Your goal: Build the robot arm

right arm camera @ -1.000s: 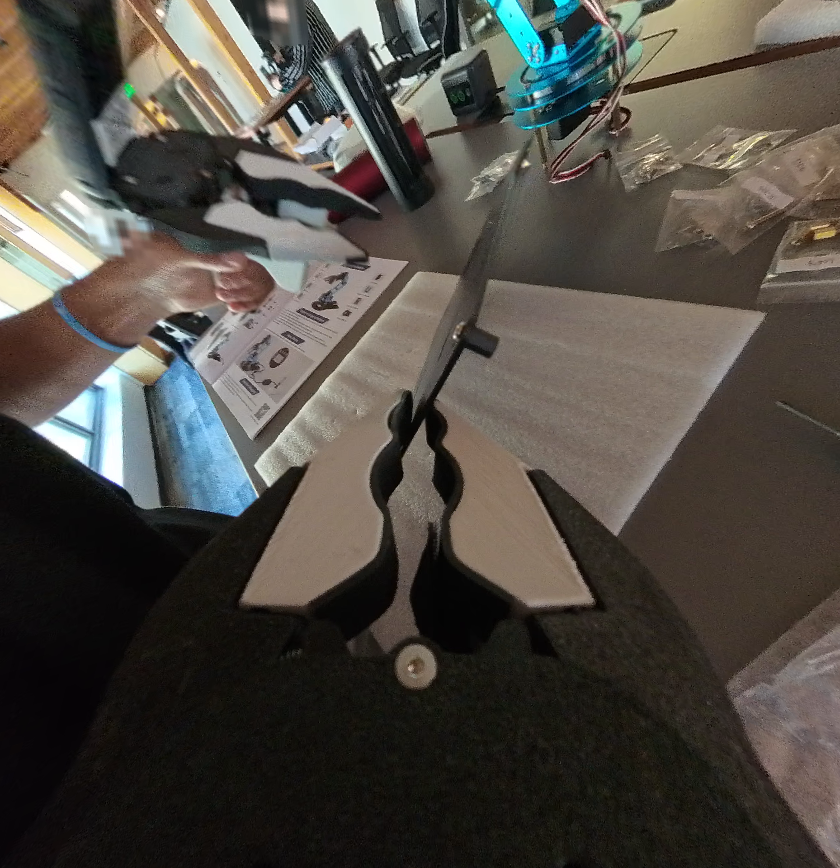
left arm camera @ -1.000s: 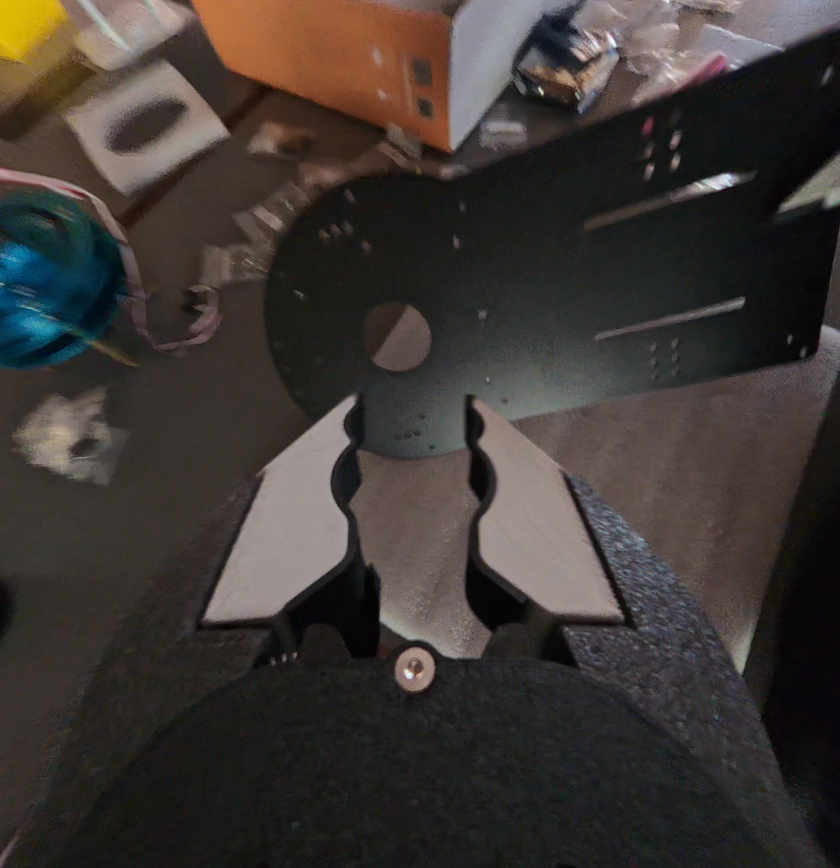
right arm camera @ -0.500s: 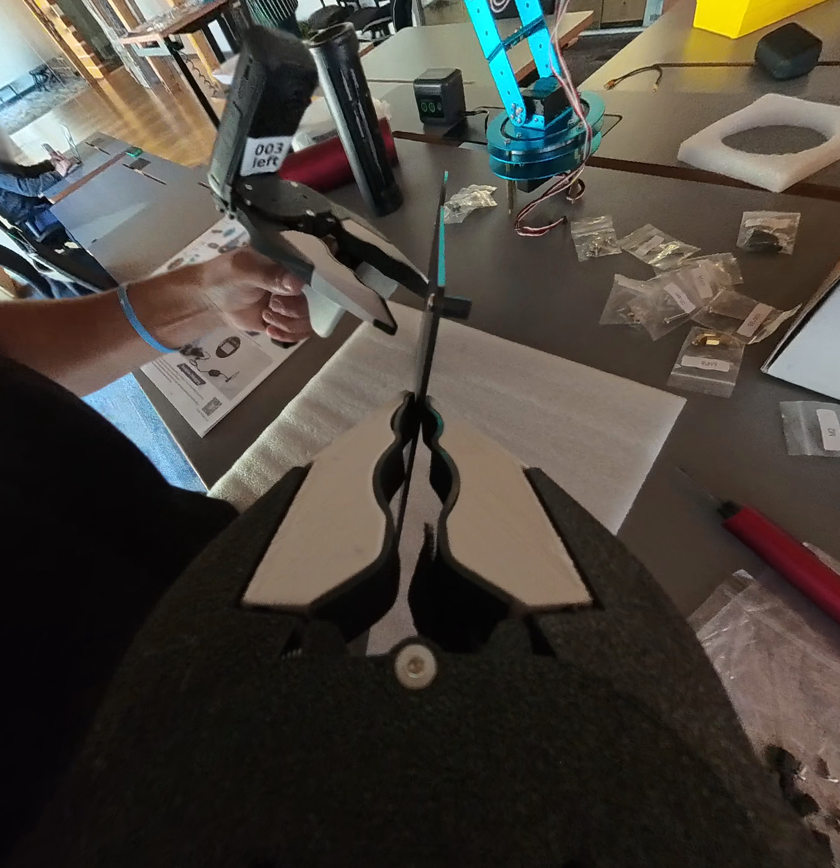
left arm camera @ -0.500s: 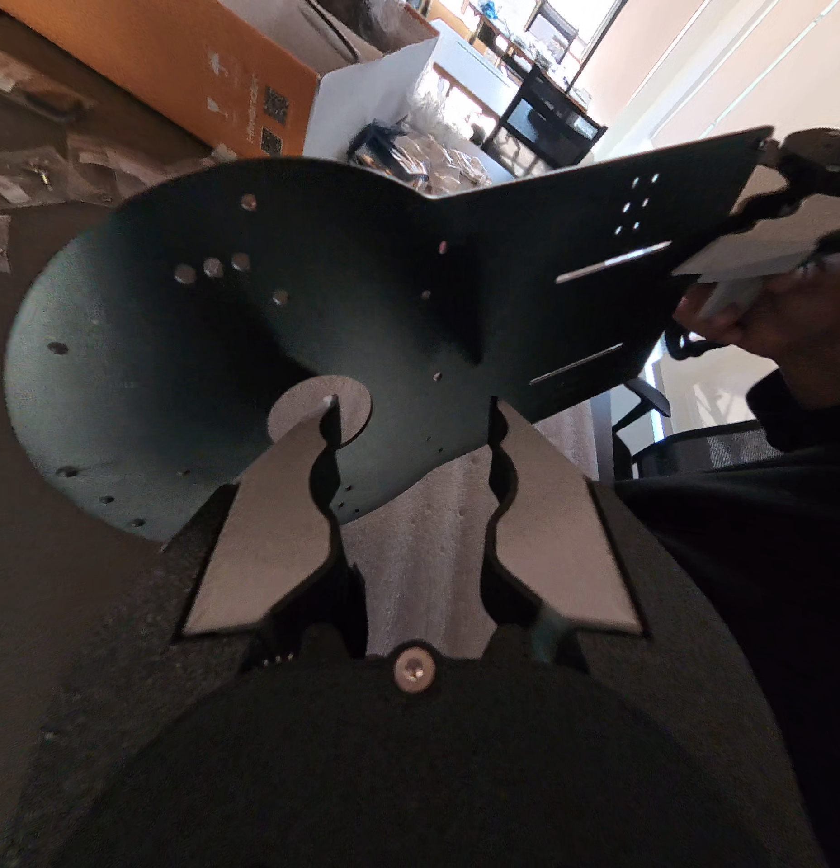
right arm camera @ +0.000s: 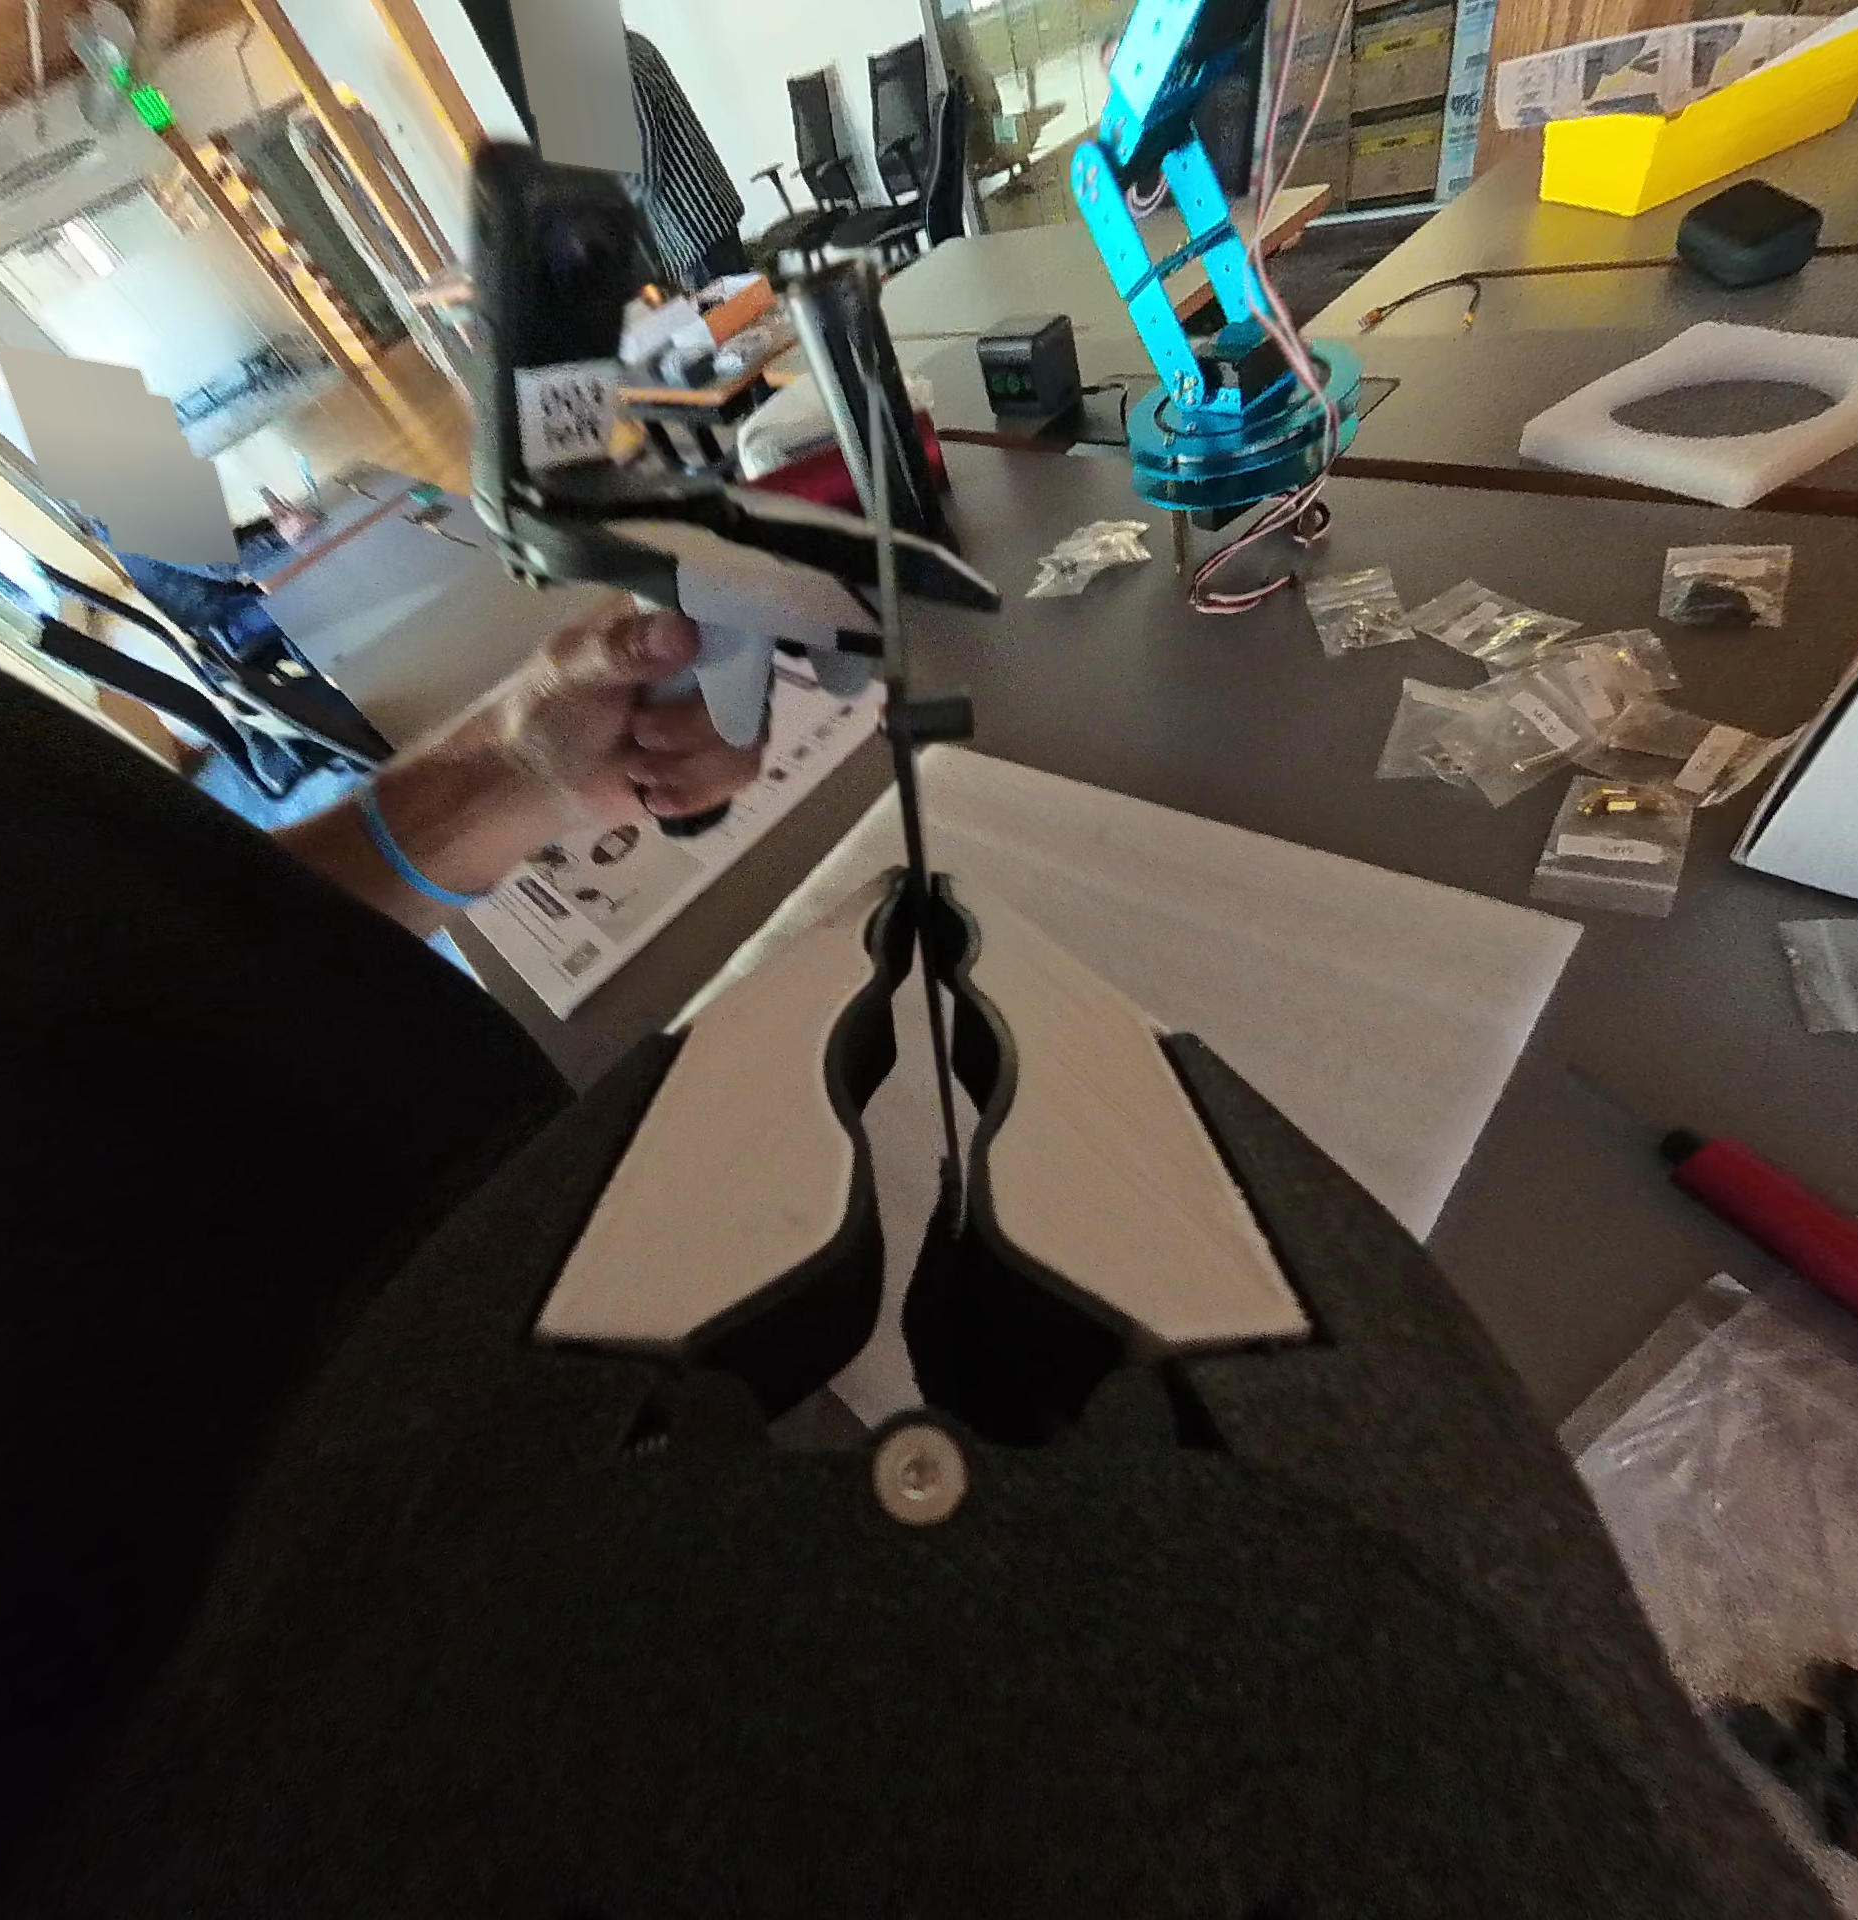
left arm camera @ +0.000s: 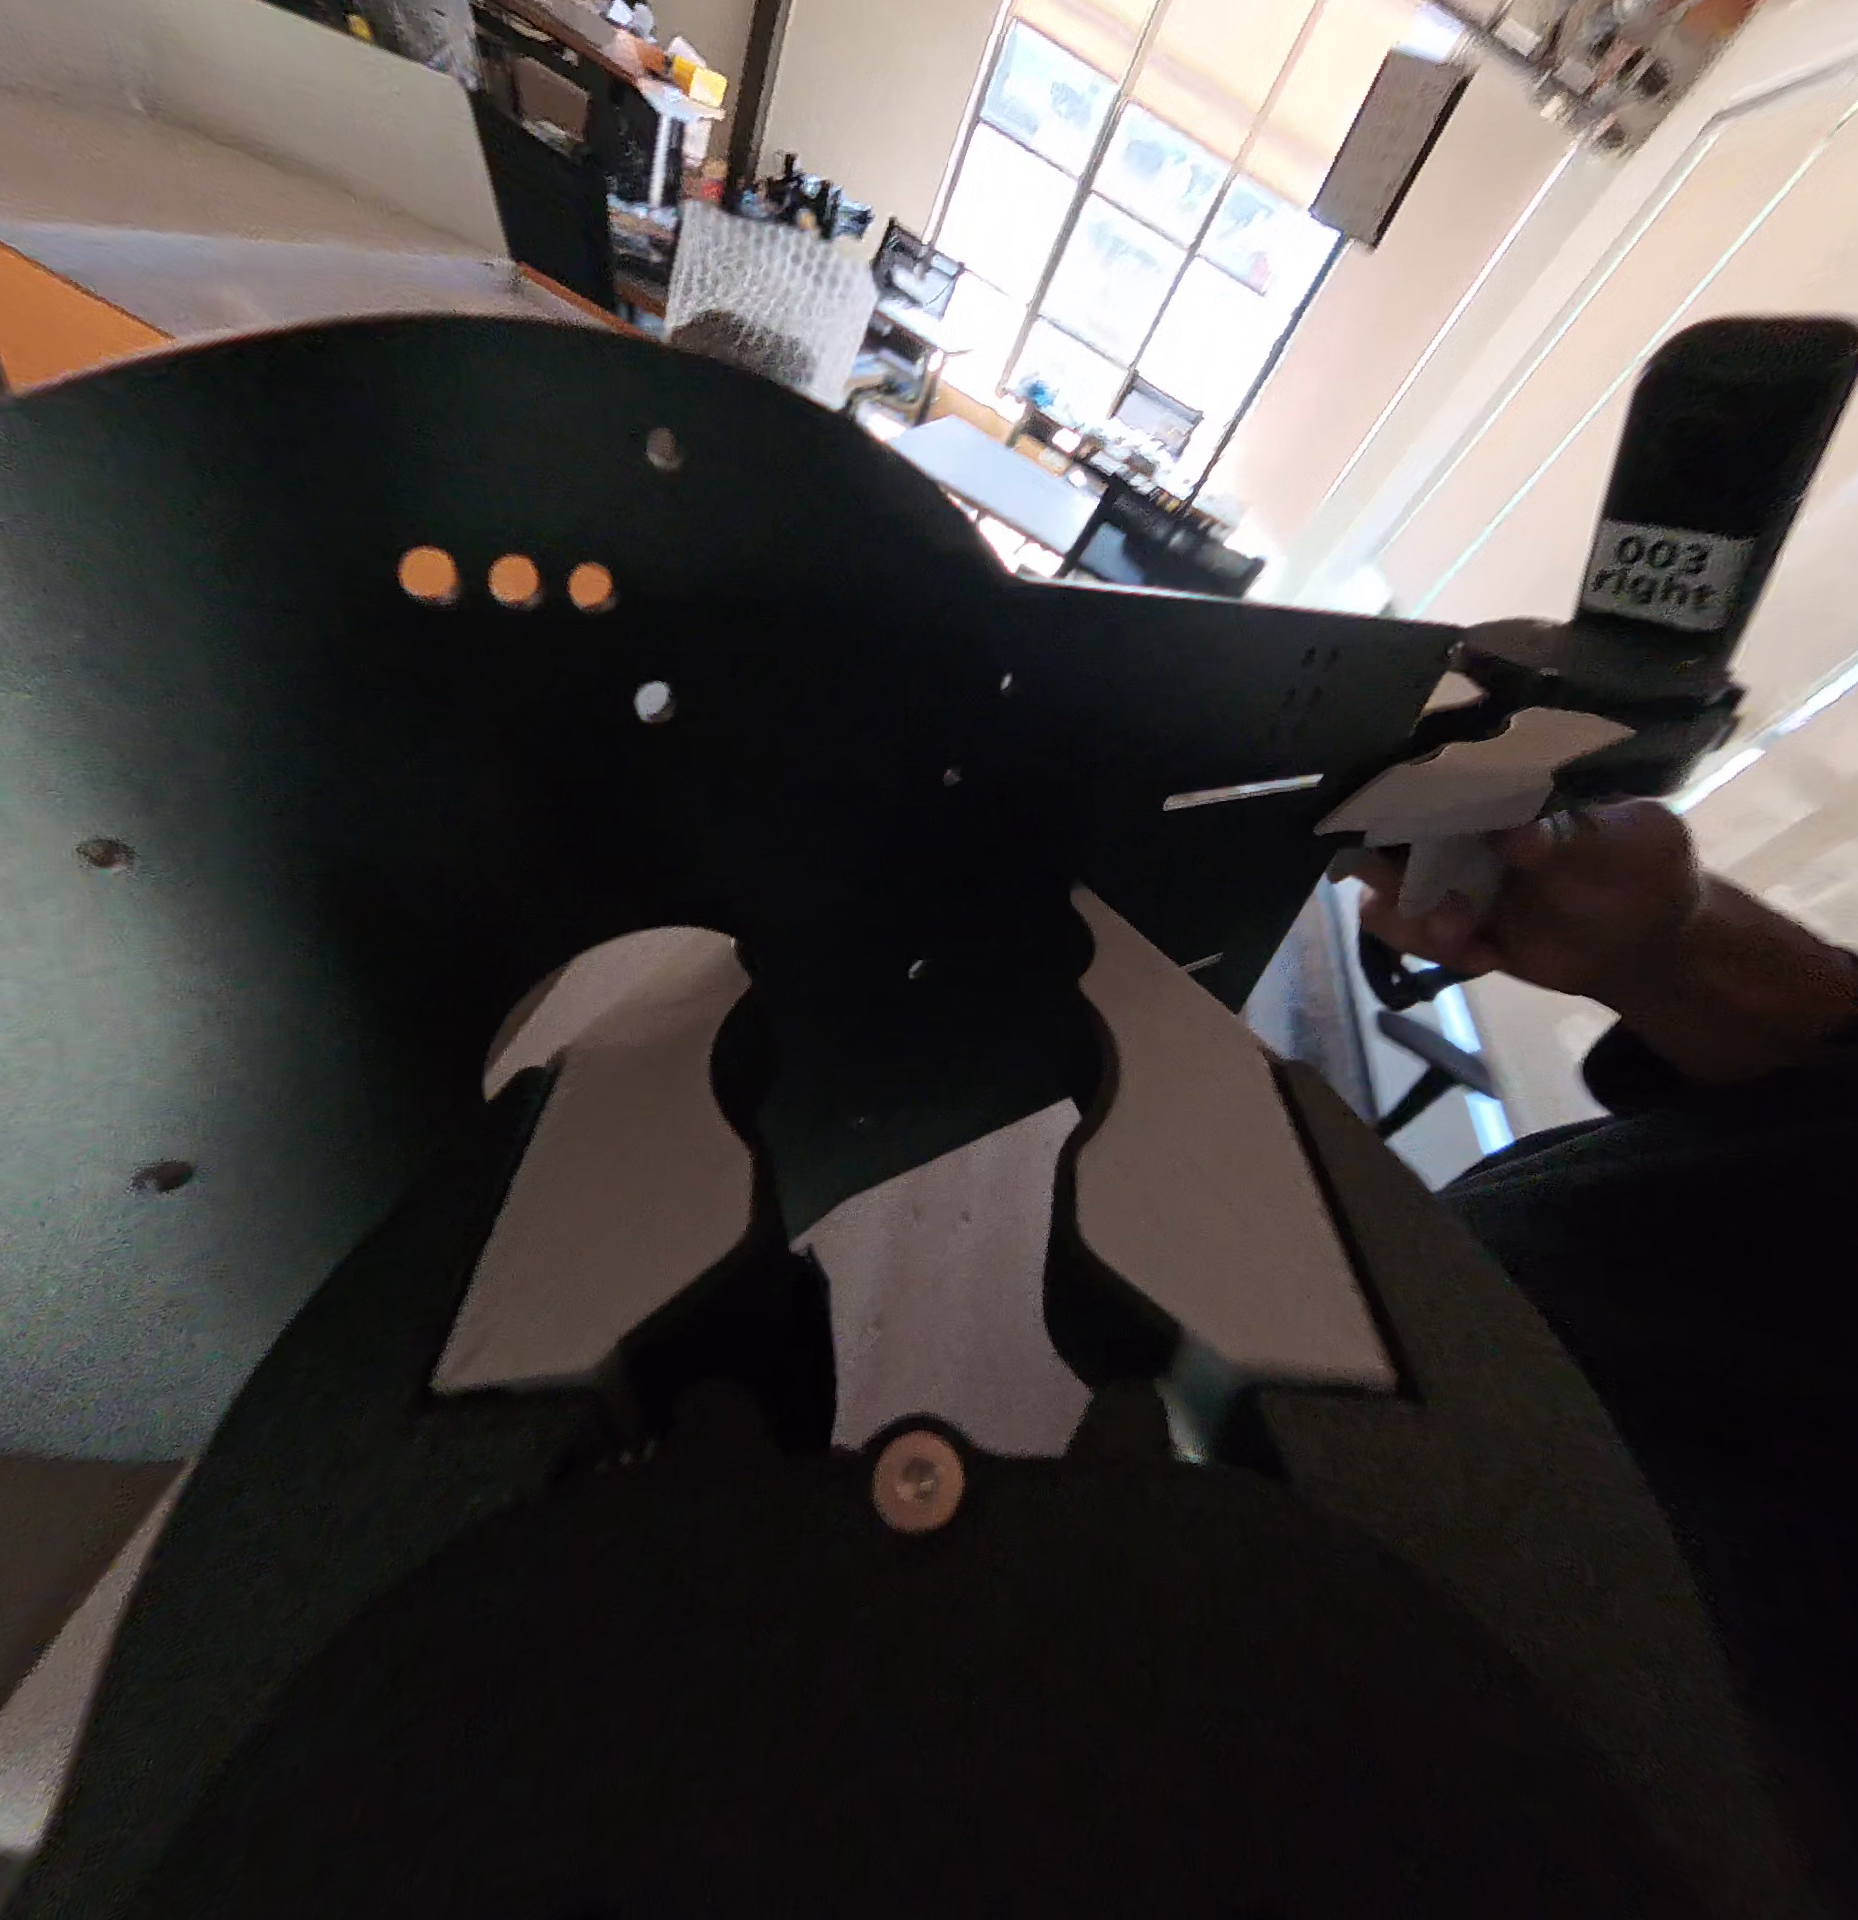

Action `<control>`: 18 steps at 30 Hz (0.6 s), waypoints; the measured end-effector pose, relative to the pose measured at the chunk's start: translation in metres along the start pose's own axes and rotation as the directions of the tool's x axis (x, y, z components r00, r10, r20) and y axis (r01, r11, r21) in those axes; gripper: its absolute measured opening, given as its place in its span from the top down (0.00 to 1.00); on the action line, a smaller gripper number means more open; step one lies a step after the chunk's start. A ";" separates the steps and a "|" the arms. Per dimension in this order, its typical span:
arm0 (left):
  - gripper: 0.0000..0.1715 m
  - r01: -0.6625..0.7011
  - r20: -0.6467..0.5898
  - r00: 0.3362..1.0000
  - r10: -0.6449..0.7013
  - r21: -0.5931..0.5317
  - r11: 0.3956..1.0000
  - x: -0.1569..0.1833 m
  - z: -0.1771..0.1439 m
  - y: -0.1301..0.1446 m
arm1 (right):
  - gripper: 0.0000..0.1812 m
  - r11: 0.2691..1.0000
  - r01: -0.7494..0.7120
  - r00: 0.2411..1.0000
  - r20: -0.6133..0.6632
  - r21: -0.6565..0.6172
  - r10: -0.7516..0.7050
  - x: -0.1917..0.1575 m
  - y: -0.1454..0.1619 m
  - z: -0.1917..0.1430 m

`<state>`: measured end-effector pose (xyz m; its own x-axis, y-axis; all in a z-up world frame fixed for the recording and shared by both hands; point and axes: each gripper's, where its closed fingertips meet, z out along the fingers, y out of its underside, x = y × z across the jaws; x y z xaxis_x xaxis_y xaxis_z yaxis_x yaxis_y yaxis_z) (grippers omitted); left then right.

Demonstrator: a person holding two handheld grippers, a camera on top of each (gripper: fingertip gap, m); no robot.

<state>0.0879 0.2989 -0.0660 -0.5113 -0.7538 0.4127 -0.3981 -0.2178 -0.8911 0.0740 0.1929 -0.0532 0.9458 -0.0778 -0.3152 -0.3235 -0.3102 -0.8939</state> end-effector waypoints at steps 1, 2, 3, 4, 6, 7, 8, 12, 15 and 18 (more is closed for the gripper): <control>0.70 -0.032 0.029 0.999 0.032 -0.011 0.999 0.000 -0.002 0.003 | 0.99 1.000 0.017 1.000 -0.009 -0.003 -0.017 0.000 0.007 0.002; 0.70 -0.047 0.052 0.997 0.048 -0.014 0.999 0.000 -0.003 0.007 | 0.99 1.000 0.006 1.000 -0.014 0.021 -0.006 0.002 0.012 0.003; 0.70 -0.040 0.066 0.997 0.041 -0.015 0.999 0.000 -0.002 0.013 | 0.99 0.998 -0.022 1.000 -0.006 0.052 0.022 0.004 0.016 0.004; 0.70 -0.017 0.077 0.997 0.019 -0.021 1.000 -0.001 0.000 0.019 | 0.99 0.997 -0.044 0.999 -0.004 0.068 0.044 0.007 0.021 0.003; 0.68 0.022 0.101 0.995 -0.016 -0.063 0.998 -0.002 0.010 0.036 | 0.98 0.998 -0.023 0.999 -0.025 0.053 0.025 0.014 0.034 -0.001; 0.67 0.030 0.106 0.994 -0.021 -0.081 0.996 -0.001 0.015 0.043 | 0.99 0.999 0.018 0.999 -0.033 0.048 -0.016 0.015 0.039 -0.004; 0.66 0.030 0.104 0.994 -0.021 -0.088 0.996 0.001 0.021 0.047 | 0.99 0.998 0.047 0.998 -0.040 0.050 -0.045 0.015 0.043 -0.008; 0.64 -0.014 0.072 0.997 0.020 -0.082 0.997 0.010 0.036 0.046 | 0.99 0.978 0.203 0.976 -0.085 0.054 -0.198 0.017 0.050 -0.023; 0.64 -0.035 0.087 0.995 0.048 -0.138 0.990 0.006 0.040 0.056 | 1.00 0.991 0.120 0.992 -0.044 0.050 -0.118 0.023 0.068 -0.018; 0.64 -0.050 0.097 0.993 0.068 -0.182 0.982 0.003 0.044 0.068 | 1.00 0.997 0.066 0.998 -0.026 0.040 -0.065 0.028 0.086 -0.014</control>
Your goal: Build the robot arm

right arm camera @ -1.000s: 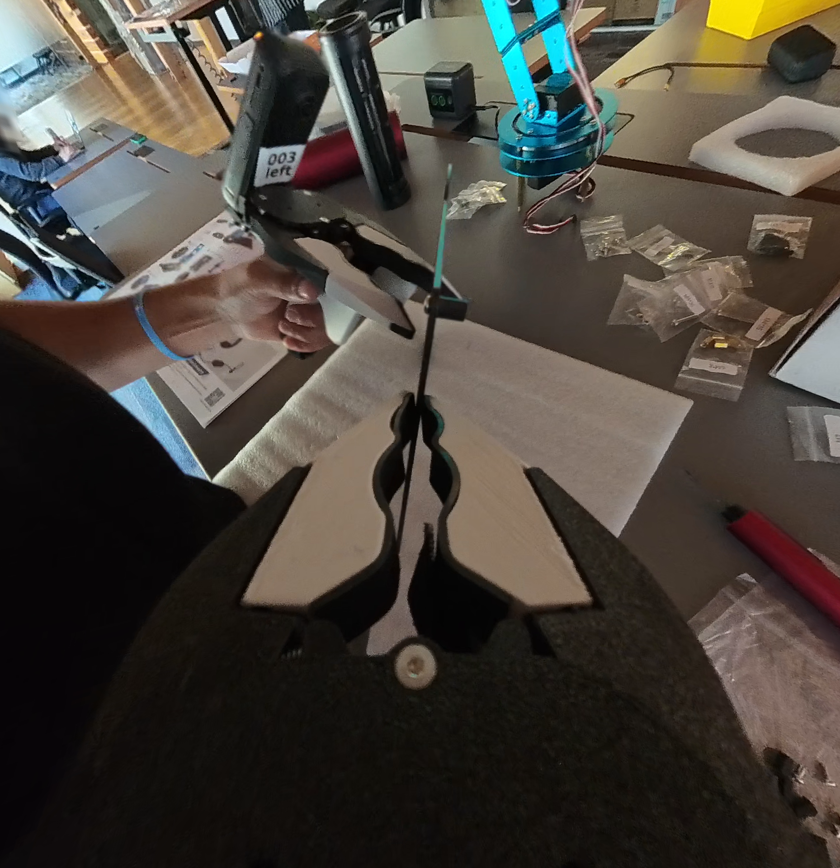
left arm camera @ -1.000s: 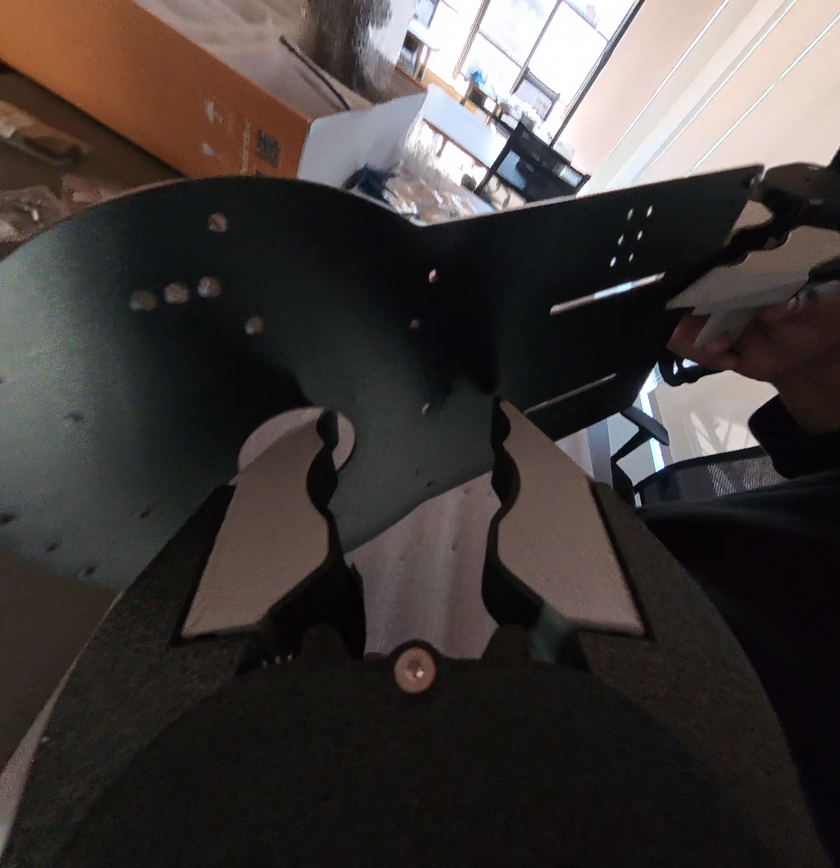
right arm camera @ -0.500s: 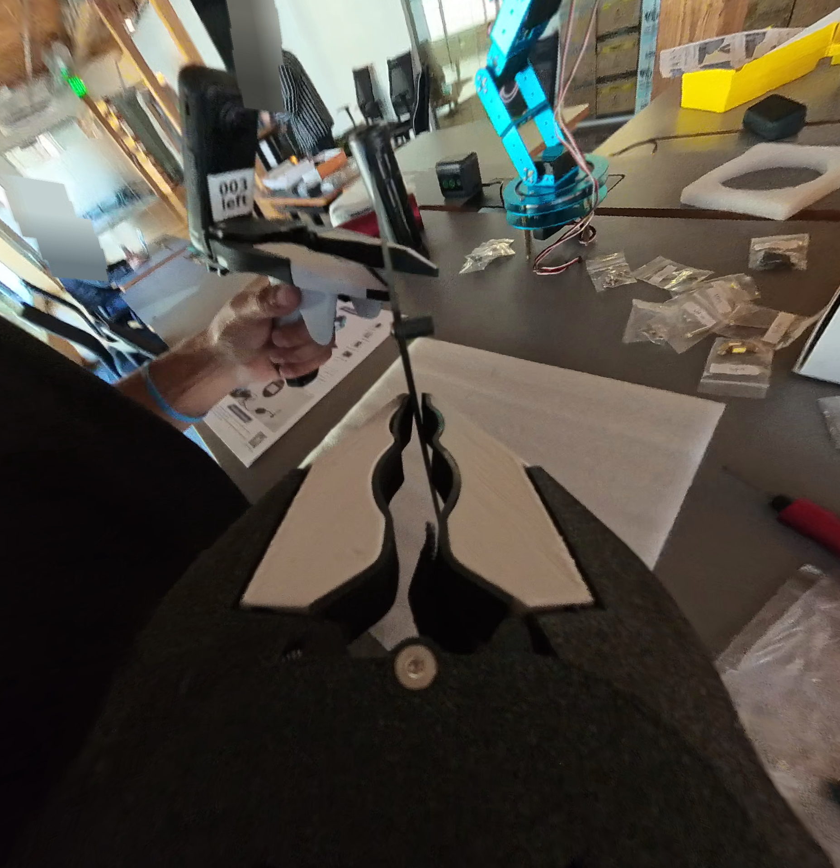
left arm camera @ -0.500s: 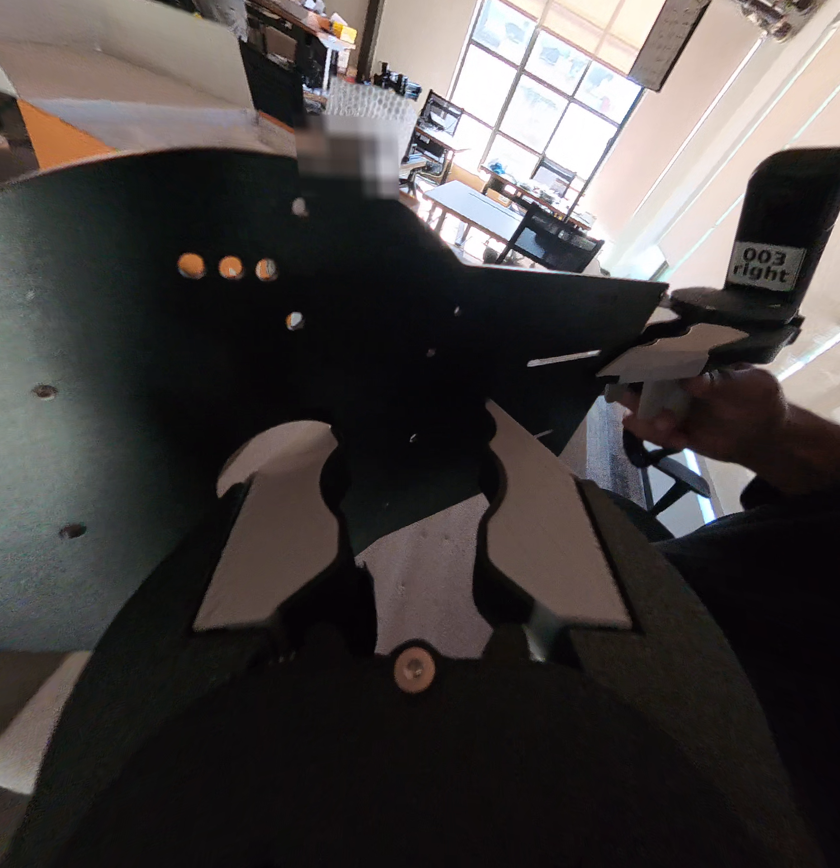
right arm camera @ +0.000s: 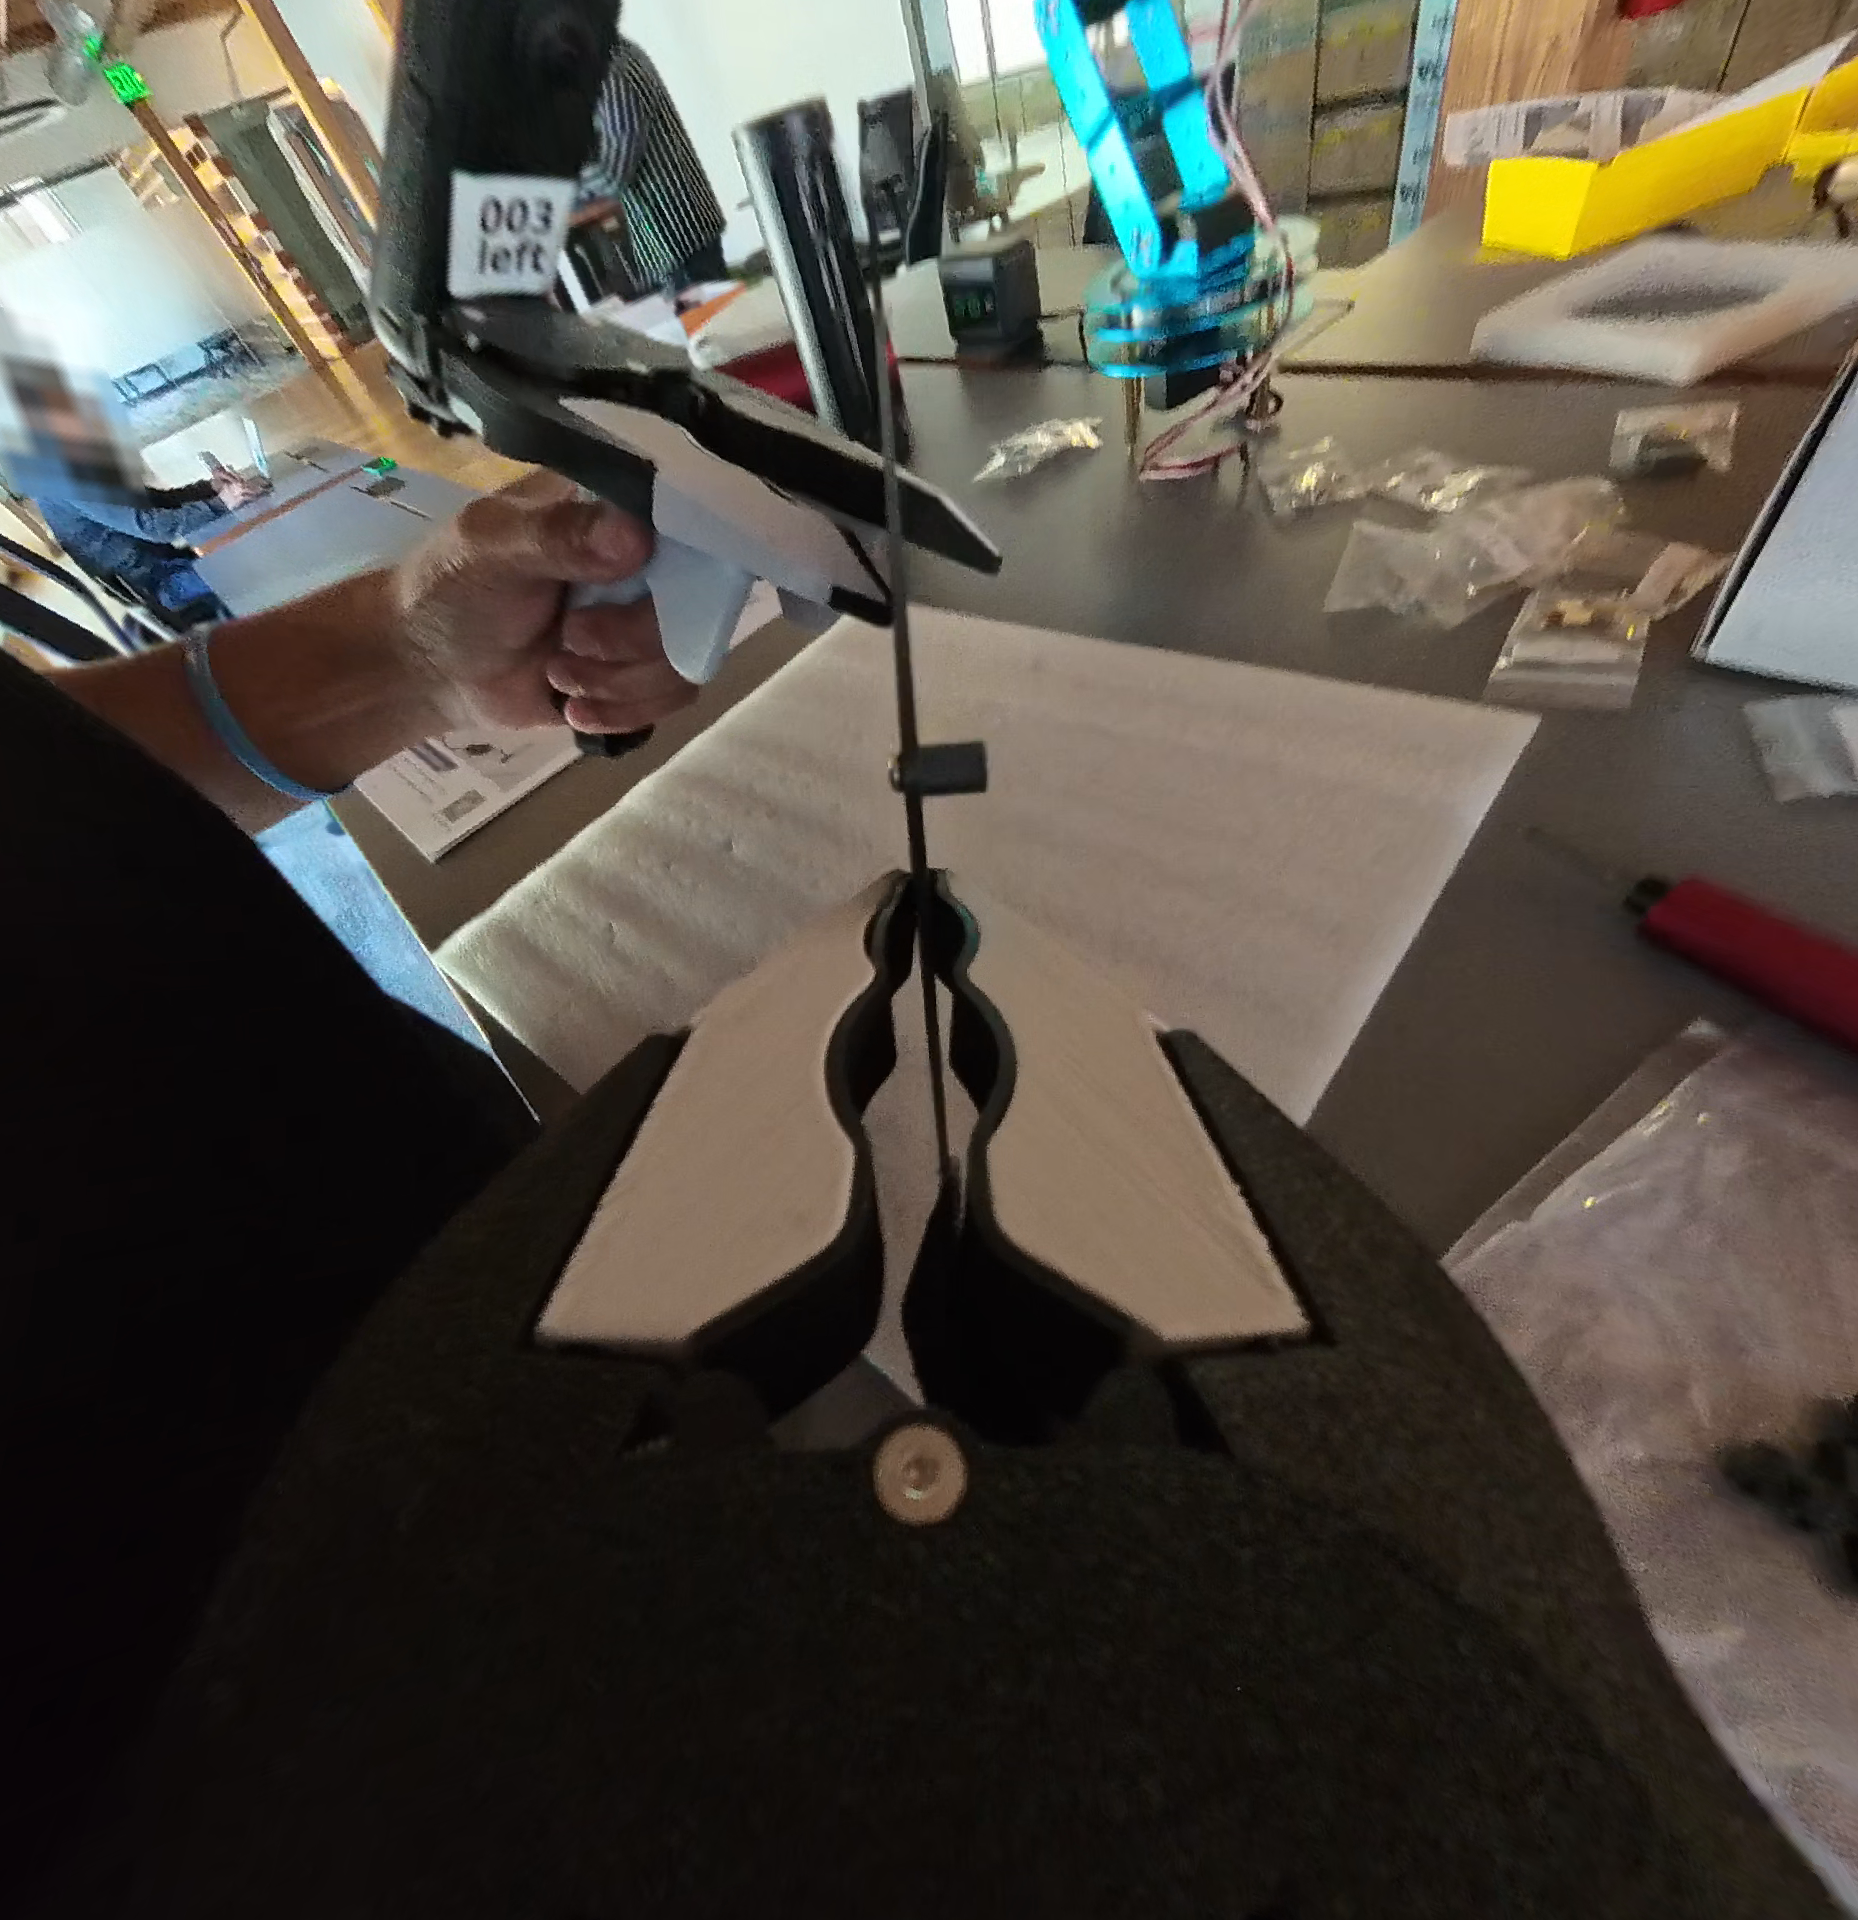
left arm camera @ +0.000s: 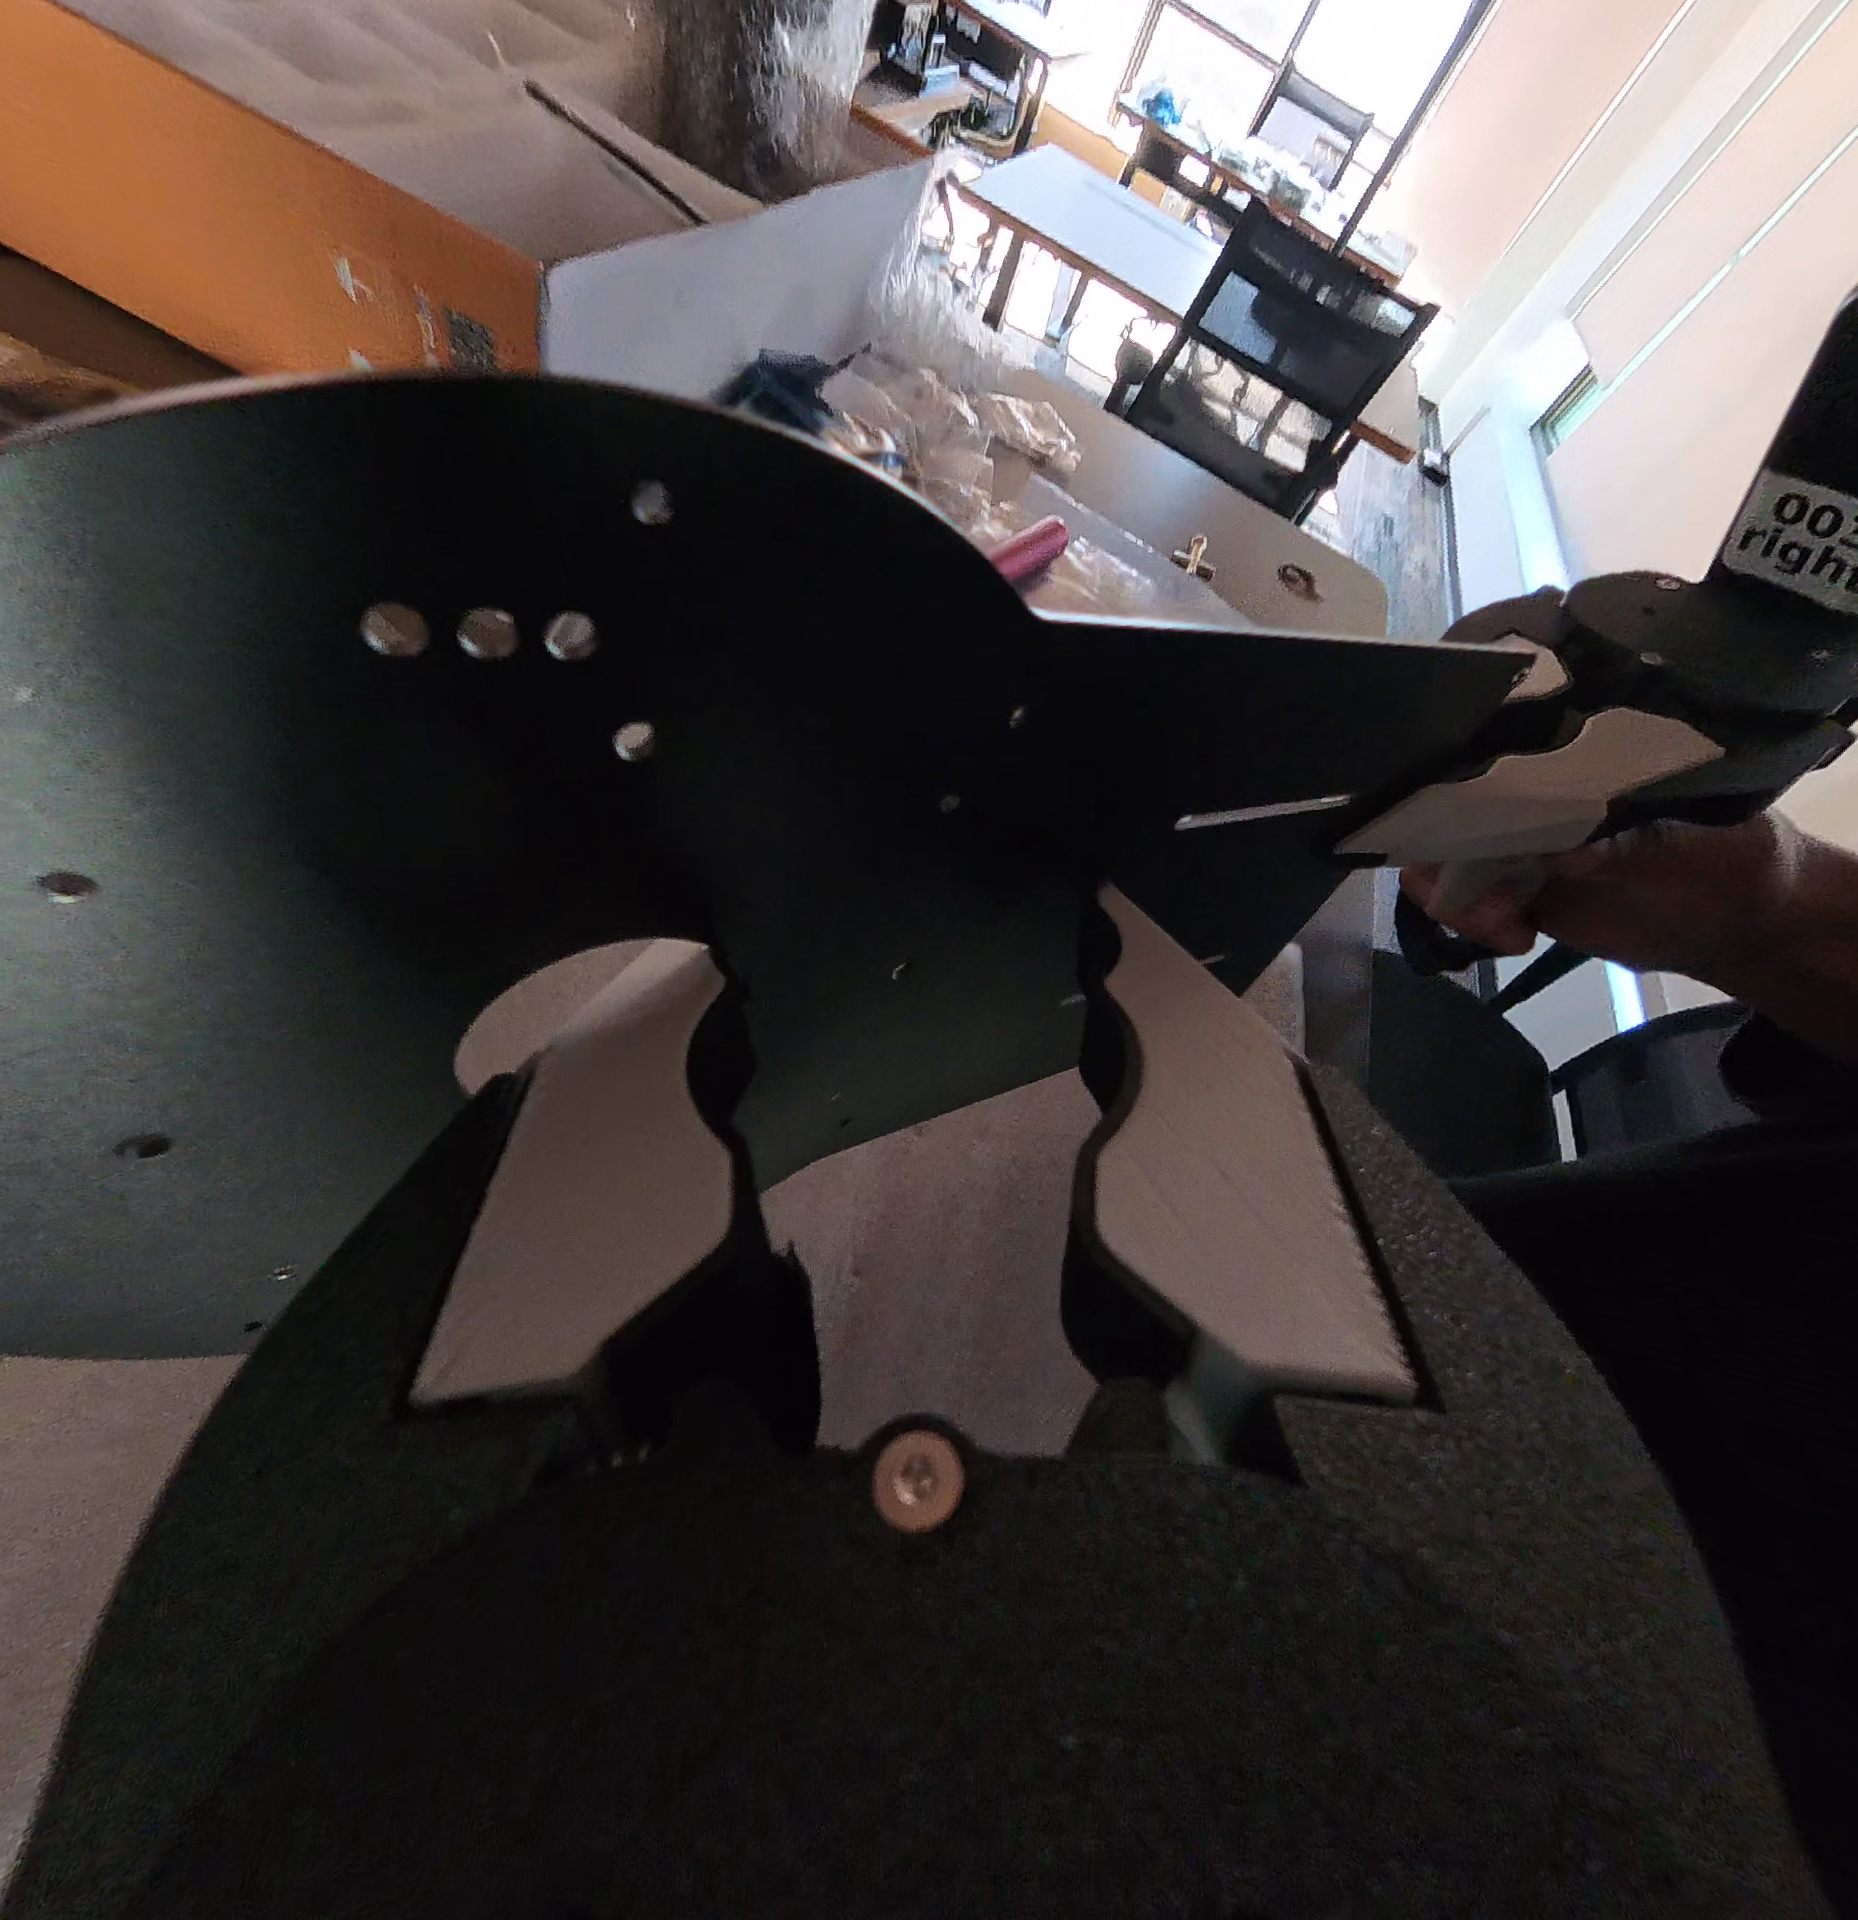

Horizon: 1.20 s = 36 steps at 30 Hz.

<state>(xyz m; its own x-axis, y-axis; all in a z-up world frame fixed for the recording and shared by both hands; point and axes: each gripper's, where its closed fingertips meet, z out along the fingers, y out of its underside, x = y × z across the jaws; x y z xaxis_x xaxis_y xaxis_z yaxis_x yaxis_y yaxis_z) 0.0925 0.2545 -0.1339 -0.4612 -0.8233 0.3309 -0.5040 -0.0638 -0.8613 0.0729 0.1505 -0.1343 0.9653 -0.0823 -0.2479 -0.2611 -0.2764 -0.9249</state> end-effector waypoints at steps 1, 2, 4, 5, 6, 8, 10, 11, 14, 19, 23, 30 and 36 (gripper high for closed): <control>0.64 -0.004 0.002 1.000 0.004 -0.009 1.000 0.000 0.002 0.004 | 1.00 1.000 0.003 1.000 -0.003 -0.022 -0.003 0.001 0.007 0.000; 0.64 -0.008 0.004 1.000 0.008 -0.017 1.000 0.001 0.004 0.008 | 1.00 0.999 0.019 1.000 -0.006 -0.045 -0.019 0.001 0.013 0.000; 0.64 -0.017 0.013 1.000 0.017 -0.037 0.999 0.001 0.008 0.019 | 1.00 0.998 0.037 0.999 -0.001 -0.047 -0.037 0.001 0.018 -0.002; 0.63 -0.023 0.012 1.000 0.023 -0.025 0.999 0.002 0.008 0.020 | 0.99 0.998 0.035 0.999 0.004 -0.051 -0.035 0.001 0.019 -0.003; 0.64 -0.023 0.012 1.000 0.023 -0.011 1.000 0.003 0.008 0.019 | 1.00 0.998 0.035 0.999 0.013 -0.047 -0.034 0.001 0.019 -0.003; 0.64 -0.022 0.020 1.000 0.022 -0.004 1.000 0.003 0.008 0.020 | 1.00 0.998 0.035 0.999 0.032 -0.046 -0.033 0.001 0.020 -0.004; 0.63 -0.030 0.041 0.999 0.030 0.001 1.000 0.001 0.007 0.020 | 1.00 0.998 0.054 0.998 0.040 -0.044 -0.052 0.001 0.019 -0.003; 0.64 -0.031 0.060 0.998 0.030 0.008 0.999 0.000 0.005 0.020 | 1.00 0.997 0.060 0.998 0.039 -0.043 -0.058 0.001 0.019 -0.003; 0.64 -0.011 0.109 0.994 0.007 0.039 0.999 -0.003 -0.009 0.021 | 0.99 0.998 0.050 0.998 0.032 -0.037 -0.049 0.004 0.020 -0.003; 0.63 -0.008 0.197 0.980 -0.012 0.098 0.995 -0.023 -0.042 0.017 | 0.99 1.000 -0.012 0.998 0.066 -0.026 0.014 0.003 0.023 -0.004; 0.50 -0.079 0.209 0.977 0.047 0.150 0.986 -0.060 -0.048 0.000 | 0.98 0.996 -0.083 0.993 0.079 -0.008 0.084 0.008 0.021 -0.003; 0.39 0.021 -0.087 0.996 -0.018 0.033 0.999 -0.112 -0.013 -0.029 | 0.97 0.996 -0.085 0.993 0.084 -0.025 0.087 0.013 0.016 -0.002; 0.82 -0.082 -0.596 0.799 -0.075 -0.232 0.969 -0.065 -0.010 -0.009 | 0.99 0.997 -0.064 0.995 0.075 -0.041 0.067 0.011 0.014 -0.002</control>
<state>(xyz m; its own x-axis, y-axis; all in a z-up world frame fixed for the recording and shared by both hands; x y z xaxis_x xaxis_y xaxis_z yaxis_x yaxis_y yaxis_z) 0.1196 0.3138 -0.1439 -0.7660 -0.3173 0.5591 -0.6202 0.1360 -0.7726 0.0799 0.1439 -0.1500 0.9435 -0.0290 -0.3302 -0.3226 -0.3093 -0.8946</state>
